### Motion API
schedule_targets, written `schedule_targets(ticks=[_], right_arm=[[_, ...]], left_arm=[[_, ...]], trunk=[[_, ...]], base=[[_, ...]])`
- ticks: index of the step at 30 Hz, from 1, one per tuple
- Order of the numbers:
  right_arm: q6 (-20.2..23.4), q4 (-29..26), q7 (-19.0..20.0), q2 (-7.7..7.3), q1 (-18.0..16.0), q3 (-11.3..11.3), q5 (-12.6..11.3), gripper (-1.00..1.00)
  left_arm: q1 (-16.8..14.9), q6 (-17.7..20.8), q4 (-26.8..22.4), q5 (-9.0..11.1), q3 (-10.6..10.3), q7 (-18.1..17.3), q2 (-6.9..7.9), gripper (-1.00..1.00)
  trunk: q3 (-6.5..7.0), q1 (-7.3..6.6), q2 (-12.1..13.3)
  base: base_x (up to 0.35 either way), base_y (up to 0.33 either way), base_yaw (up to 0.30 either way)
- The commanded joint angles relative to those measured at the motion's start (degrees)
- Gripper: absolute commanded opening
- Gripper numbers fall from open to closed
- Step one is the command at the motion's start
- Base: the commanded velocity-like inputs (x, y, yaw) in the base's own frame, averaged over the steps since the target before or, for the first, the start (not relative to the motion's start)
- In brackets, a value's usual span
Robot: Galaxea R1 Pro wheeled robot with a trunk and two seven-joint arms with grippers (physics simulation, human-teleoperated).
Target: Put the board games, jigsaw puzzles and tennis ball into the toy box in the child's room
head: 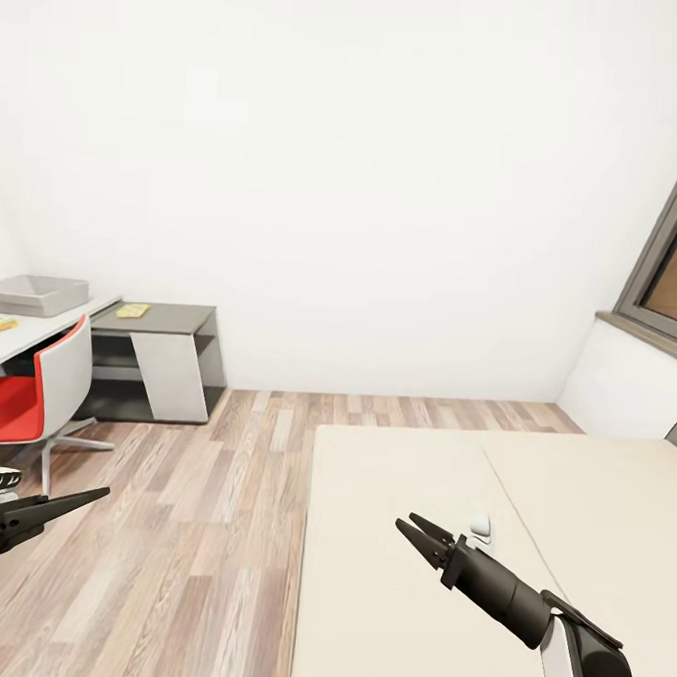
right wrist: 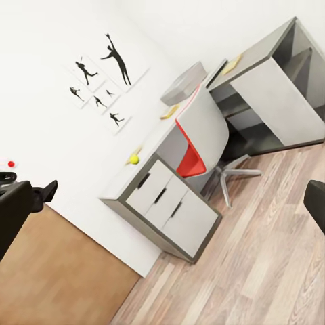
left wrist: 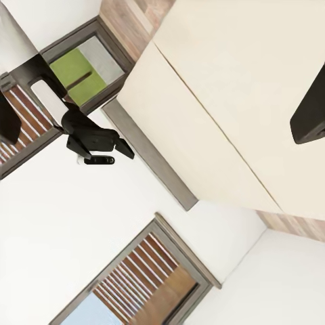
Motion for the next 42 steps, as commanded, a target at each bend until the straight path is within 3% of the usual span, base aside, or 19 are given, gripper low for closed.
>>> schedule_targets(ticks=[1,34,42], right_arm=[[0.4,0.0,0.1,0.05,-0.1,-0.1,-0.1,1.0],[0.3,0.4,0.0,0.06,-0.1,-0.1,0.0,1.0],[0.3,0.5,0.0,0.05,-0.1,0.0,0.0,1.0]], left_arm=[[0.0,0.6,0.0,-0.1,0.0,-0.2,0.01,1.0],[0.0,0.6,0.0,-0.1,0.1,-0.2,0.1,1.0],[0.0,0.6,0.0,0.0,0.1,-0.2,0.15,1.0]], trunk=[[-0.03,0.04,-0.1],[3.08,0.04,-0.1],[3.31,0.04,-0.1]], base=[[0.0,0.0,0.0],[0.0,0.0,0.035],[0.0,0.021,0.031]])
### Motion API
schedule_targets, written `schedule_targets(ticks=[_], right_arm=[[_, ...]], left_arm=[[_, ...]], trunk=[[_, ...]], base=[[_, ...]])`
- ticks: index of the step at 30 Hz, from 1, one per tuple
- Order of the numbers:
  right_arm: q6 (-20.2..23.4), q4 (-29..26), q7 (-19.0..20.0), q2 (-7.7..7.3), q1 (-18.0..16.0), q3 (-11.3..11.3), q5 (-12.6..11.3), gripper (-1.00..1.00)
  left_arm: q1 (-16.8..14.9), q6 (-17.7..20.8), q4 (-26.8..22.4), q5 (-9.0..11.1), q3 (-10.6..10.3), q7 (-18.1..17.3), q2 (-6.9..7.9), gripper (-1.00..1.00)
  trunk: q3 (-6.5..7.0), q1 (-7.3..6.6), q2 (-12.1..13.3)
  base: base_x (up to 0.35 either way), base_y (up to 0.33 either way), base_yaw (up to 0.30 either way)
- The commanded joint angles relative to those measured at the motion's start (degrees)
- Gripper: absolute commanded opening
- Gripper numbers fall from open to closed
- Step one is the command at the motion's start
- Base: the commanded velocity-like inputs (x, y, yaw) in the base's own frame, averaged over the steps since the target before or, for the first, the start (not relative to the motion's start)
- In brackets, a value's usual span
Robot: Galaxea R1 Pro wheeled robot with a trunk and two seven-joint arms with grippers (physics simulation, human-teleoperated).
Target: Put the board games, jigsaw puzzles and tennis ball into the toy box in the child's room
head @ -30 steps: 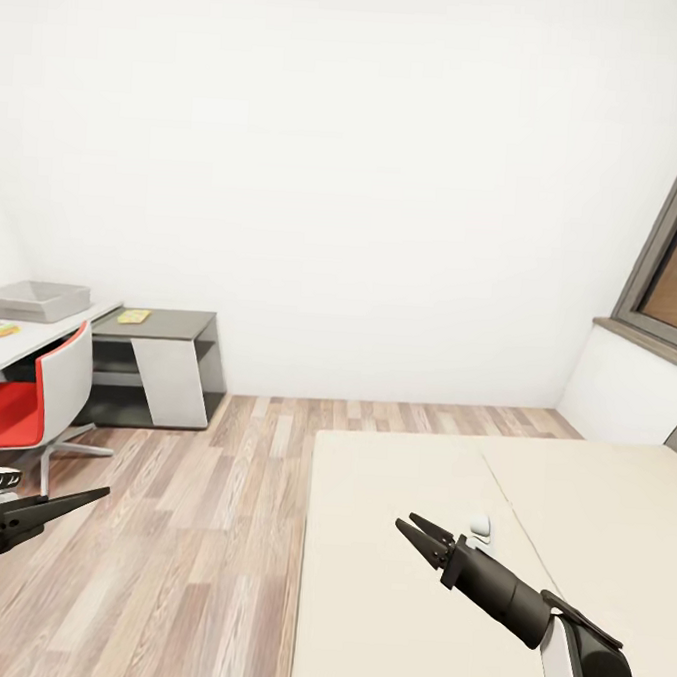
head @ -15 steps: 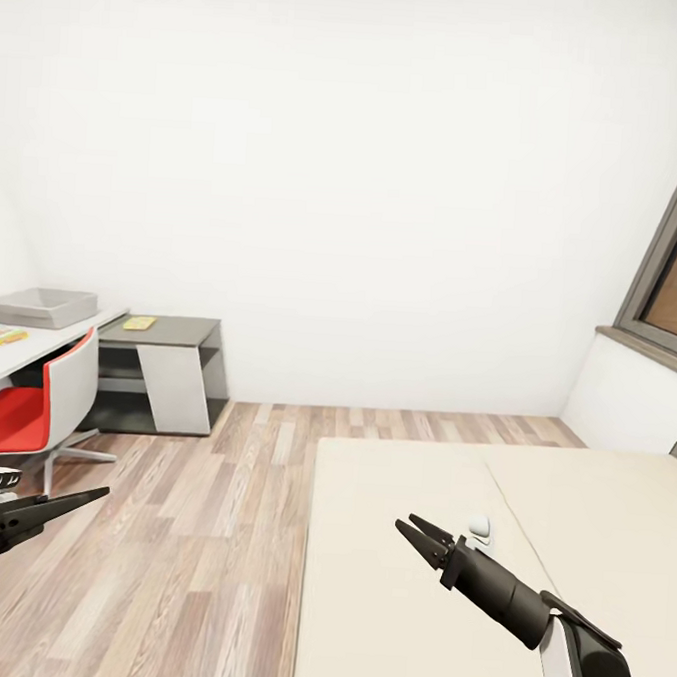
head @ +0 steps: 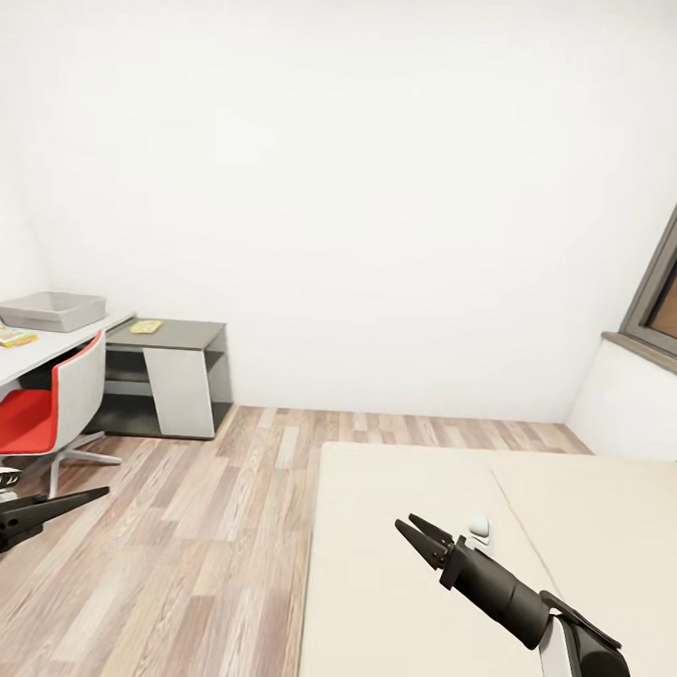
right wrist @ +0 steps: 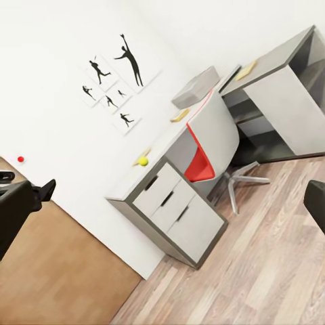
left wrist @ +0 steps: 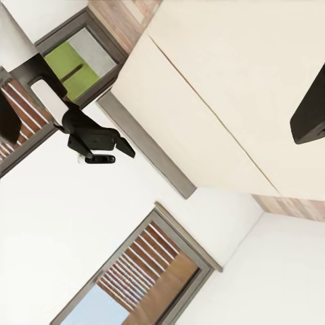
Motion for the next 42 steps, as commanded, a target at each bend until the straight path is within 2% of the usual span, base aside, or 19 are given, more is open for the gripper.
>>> schedule_targets(ticks=[1,42], right_arm=[[0.4,0.0,0.1,0.05,0.0,-0.1,-0.1,1.0],[0.4,0.0,-1.9,0.05,0.0,-0.1,-0.2,1.0]], left_arm=[[0.0,0.6,0.0,-0.1,0.0,-0.3,0.0,1.0],[0.0,0.6,0.0,-0.1,0.0,-0.3,0.05,1.0]], trunk=[[-0.07,0.03,-0.1],[-0.04,0.03,-0.1]], base=[[0.0,0.103,0.008],[0.0,0.22,0.001]])
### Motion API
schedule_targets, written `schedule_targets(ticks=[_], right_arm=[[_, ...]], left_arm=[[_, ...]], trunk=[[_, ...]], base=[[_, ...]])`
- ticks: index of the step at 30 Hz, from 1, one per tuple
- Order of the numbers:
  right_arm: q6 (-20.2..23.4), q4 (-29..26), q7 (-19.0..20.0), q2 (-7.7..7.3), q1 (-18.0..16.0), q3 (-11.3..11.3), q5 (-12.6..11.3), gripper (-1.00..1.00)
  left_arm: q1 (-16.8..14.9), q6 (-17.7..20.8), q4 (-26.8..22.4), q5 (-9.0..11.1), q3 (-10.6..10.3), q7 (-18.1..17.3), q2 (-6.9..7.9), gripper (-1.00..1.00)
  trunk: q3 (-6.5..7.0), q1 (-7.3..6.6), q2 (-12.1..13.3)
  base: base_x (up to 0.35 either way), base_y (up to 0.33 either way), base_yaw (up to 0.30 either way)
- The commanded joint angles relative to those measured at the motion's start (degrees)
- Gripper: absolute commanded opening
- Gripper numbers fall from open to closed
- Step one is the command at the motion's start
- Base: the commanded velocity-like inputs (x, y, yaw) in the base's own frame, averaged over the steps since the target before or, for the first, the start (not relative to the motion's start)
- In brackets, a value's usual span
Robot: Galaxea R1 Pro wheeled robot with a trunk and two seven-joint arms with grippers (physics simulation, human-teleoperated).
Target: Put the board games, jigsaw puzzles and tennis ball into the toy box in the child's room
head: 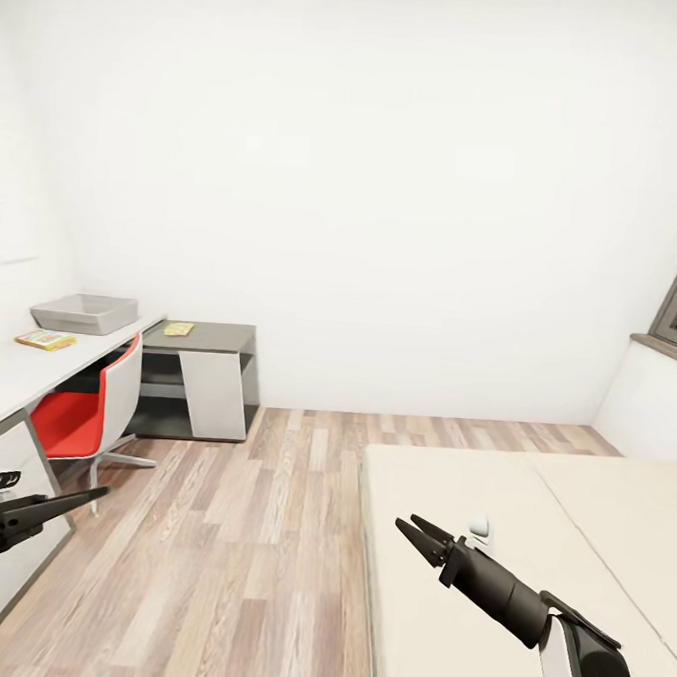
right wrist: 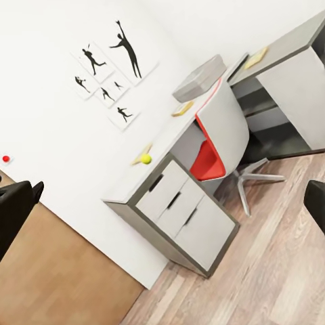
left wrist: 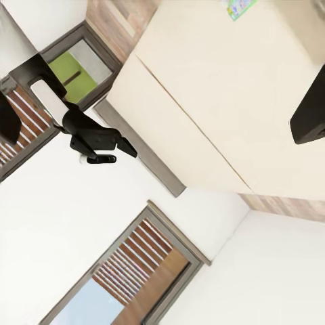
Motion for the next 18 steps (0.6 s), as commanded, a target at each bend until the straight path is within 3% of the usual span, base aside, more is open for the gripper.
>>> schedule_targets(ticks=[1,18], right_arm=[[0.4,0.0,0.1,0.06,0.0,-0.1,-0.1,1.0],[0.4,0.0,-0.6,0.1,0.0,-0.1,-0.1,1.0]], left_arm=[[0.0,0.6,0.0,0.0,0.0,-0.3,0.01,1.0],[0.0,0.6,0.0,0.0,0.0,-0.3,0.01,1.0]], trunk=[[-0.07,0.03,-0.1],[-0.05,0.03,-0.1]], base=[[0.0,0.231,0.0],[0.0,0.234,-0.008]])
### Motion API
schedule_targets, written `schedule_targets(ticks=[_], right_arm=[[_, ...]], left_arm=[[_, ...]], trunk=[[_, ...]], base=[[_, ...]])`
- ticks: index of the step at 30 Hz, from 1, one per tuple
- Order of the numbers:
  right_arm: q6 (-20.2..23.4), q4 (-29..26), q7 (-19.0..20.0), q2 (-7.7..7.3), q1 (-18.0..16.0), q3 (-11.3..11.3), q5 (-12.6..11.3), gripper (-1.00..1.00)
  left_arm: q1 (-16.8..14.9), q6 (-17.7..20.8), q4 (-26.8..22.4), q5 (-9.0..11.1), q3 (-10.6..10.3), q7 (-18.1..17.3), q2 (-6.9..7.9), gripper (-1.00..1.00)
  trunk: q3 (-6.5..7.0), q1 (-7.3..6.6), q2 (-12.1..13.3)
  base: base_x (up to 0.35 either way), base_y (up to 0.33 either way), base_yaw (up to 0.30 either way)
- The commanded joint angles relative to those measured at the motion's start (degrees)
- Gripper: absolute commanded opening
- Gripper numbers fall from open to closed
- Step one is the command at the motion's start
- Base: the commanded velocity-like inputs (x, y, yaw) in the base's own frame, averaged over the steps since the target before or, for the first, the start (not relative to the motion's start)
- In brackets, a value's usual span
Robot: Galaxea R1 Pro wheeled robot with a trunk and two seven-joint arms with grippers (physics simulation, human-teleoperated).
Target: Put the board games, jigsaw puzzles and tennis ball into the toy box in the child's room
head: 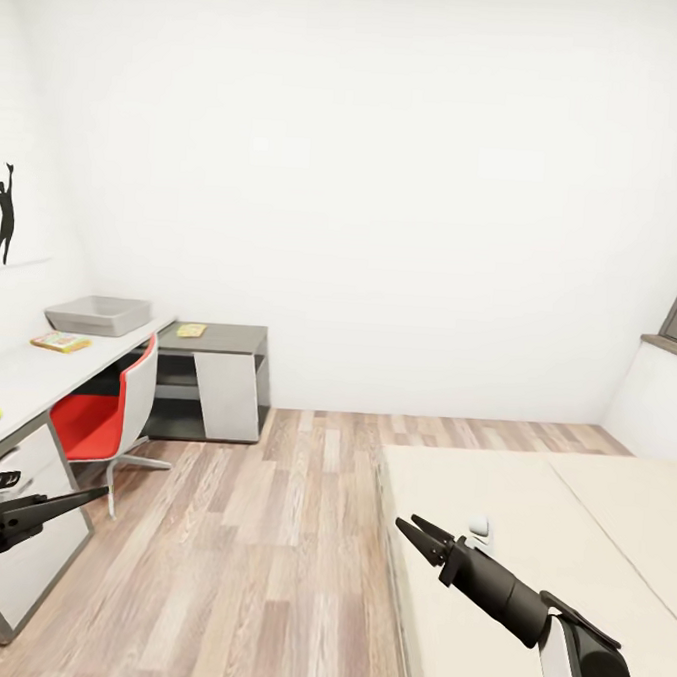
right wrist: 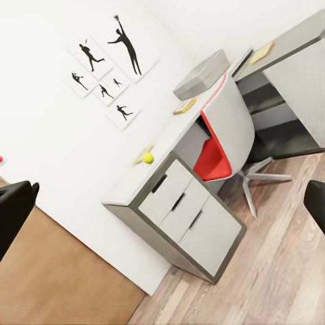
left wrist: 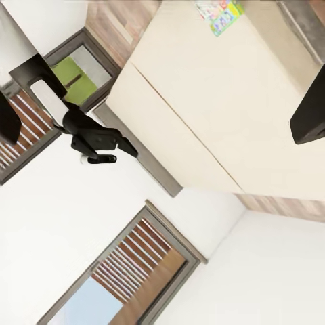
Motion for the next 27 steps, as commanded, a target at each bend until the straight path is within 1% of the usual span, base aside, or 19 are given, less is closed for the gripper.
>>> schedule_targets(ticks=[1,8,27], right_arm=[[0.4,0.0,0.0,0.06,0.0,-0.1,-0.1,1.0],[0.5,0.0,-0.2,0.02,-0.1,0.0,-0.2,1.0],[0.4,0.0,-0.3,0.02,-0.1,0.0,-0.2,1.0]], left_arm=[[0.0,0.6,0.0,0.0,0.0,-0.3,0.02,1.0],[0.0,0.6,0.0,0.0,0.0,-0.3,0.01,1.0],[0.0,0.6,0.0,0.0,0.0,-0.3,0.02,1.0]], trunk=[[-0.04,0.03,-0.1],[0.19,0.03,-0.1],[1.0,0.03,-0.1]], base=[[0.0,0.262,-0.155],[0.0,0.273,-0.212],[0.0,0.282,-0.253]])
